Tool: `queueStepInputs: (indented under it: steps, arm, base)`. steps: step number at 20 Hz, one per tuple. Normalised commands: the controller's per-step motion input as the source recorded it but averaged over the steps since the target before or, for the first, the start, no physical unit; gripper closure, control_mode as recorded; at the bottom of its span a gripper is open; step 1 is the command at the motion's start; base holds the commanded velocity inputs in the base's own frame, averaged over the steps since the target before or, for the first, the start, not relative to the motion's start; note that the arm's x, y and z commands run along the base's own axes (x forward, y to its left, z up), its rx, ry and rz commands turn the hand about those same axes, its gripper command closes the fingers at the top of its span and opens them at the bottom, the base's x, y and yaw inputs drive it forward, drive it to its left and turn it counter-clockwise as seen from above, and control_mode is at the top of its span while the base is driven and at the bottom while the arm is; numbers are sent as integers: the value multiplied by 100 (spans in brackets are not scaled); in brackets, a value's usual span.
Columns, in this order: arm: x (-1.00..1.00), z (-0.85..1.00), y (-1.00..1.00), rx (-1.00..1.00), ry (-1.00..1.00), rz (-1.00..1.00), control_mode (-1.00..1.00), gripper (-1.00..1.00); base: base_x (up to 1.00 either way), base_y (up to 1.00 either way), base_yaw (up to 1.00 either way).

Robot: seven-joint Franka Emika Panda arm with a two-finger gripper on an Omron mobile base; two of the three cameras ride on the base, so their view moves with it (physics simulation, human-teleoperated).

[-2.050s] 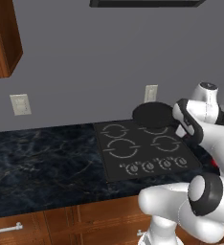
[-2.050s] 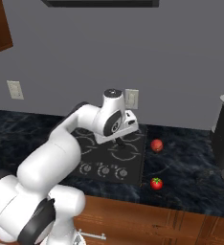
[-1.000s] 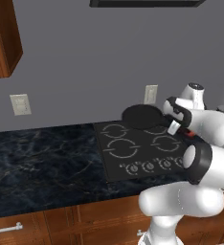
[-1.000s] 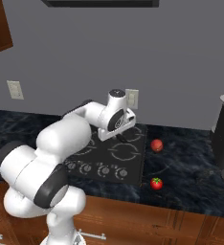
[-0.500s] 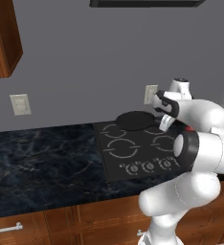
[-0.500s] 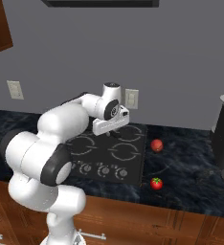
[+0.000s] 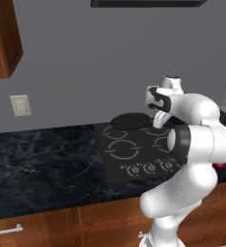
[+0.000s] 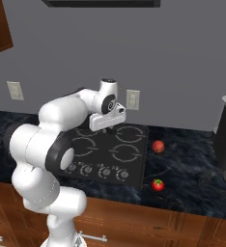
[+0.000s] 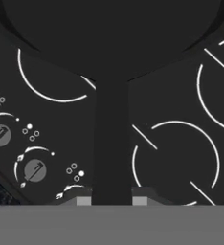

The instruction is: Place the pan on the rear left burner on the stove. Then place the tomato and the onion in the pan and turn on the rear left burner.

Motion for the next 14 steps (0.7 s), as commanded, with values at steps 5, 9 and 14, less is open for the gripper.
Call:
queueStepInputs:
  steps: [5, 9, 14]
  arm:
    - [1, -21, 12, 0, -2, 0, -100, 100]
    - [0, -21, 0, 0, 0, 0, -100, 100]
    - [4, -34, 4, 0, 0, 0, -100, 100]
  base:
    - [0, 0, 0]
    - [0, 0, 0]
    - [0, 0, 0]
